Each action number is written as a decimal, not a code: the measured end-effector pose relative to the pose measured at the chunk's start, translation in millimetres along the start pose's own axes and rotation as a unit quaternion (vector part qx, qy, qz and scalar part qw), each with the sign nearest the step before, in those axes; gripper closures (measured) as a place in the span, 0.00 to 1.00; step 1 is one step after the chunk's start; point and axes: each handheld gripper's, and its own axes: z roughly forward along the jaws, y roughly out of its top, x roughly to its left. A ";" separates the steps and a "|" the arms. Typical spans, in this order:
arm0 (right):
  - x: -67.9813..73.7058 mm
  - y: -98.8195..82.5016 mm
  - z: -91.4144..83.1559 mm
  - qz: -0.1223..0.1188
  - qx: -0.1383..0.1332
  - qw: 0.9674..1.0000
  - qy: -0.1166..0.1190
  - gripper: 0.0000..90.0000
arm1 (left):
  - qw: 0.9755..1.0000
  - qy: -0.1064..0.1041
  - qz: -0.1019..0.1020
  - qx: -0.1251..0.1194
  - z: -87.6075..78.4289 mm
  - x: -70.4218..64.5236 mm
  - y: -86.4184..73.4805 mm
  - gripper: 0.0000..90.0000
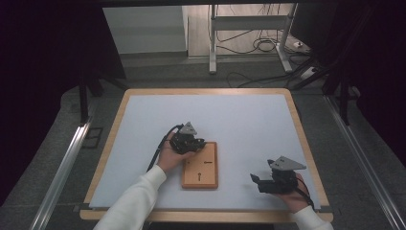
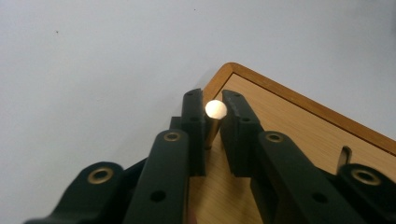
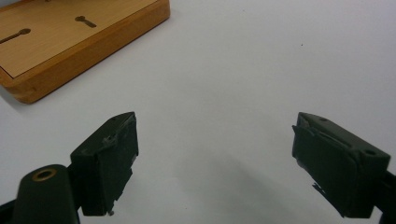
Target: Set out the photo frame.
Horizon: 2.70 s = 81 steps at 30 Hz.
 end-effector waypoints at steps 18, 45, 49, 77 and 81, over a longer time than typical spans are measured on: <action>-0.9 -0.4 -0.2 -0.001 -0.001 1.000 -0.004 0.16 | 1.000 -0.025 -0.017 -0.007 -1.2 8.2 -2.8 0.93; 25.5 10.0 -3.4 -0.032 -0.005 0.999 0.017 0.16 | 0.997 -0.065 -0.045 0.021 -0.8 17.8 3.9 0.91; 33.7 13.1 -3.8 -0.046 -0.006 0.999 0.021 0.16 | 0.996 -0.073 -0.046 0.028 -0.8 20.8 5.2 0.90; 118.4 42.3 44.5 -0.197 0.030 0.979 0.048 0.14 | 0.990 -0.115 -0.071 0.043 2.1 34.6 10.0 0.90; 128.6 45.4 53.4 -0.215 0.033 0.975 0.040 0.13 | 0.988 -0.122 -0.080 0.046 2.9 36.8 11.4 0.90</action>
